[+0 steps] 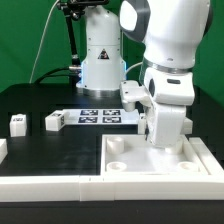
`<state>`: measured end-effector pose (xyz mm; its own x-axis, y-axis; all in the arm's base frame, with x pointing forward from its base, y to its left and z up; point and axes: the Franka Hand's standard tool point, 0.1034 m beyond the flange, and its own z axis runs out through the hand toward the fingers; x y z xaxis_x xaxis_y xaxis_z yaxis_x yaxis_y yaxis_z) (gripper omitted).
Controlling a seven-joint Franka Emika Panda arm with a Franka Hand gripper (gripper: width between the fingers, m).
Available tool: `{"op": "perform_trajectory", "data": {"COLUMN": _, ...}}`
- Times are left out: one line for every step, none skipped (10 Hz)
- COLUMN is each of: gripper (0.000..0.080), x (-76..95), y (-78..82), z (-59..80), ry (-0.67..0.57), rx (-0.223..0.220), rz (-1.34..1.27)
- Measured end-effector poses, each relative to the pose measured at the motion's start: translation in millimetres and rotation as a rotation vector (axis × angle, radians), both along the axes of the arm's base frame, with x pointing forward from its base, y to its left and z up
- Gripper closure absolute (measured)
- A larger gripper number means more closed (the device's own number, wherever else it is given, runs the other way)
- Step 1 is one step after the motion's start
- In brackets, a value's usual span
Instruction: Assemble one leg
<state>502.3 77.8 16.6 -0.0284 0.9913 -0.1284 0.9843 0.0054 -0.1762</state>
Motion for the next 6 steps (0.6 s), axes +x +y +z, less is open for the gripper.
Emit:
{"op": "perform_trajectory", "data": {"gripper": 0.0519, "x": 0.0, "y": -0.2, "z": 0.0, "ry": 0.000, "rx": 0.000, "rz": 0.000}}
{"op": "perform_trajectory", "data": {"gripper": 0.0519, "x": 0.0, "y": -0.3, "z": 0.0, "ry": 0.000, "rx": 0.000, "rz": 0.000}}
{"op": "perform_trajectory", "data": {"gripper": 0.0336, "x": 0.1, "y": -0.3, "z": 0.0, "ry": 0.000, "rx": 0.000, "rz": -0.001}}
{"op": "perform_trajectory", "data": {"gripper": 0.0217, "x": 0.1, "y": -0.4, "z": 0.0, "ry": 0.000, "rx": 0.000, "rz": -0.001}}
{"op": "perform_trajectory", "data": {"gripper": 0.0217, "x": 0.1, "y": -0.5, "z": 0.0, "ry": 0.000, "rx": 0.000, "rz": -0.001}}
{"op": "perform_trajectory", "data": {"gripper": 0.0163, "x": 0.1, "y": -0.6, "z": 0.0, "ry": 0.000, "rx": 0.000, "rz": -0.001}}
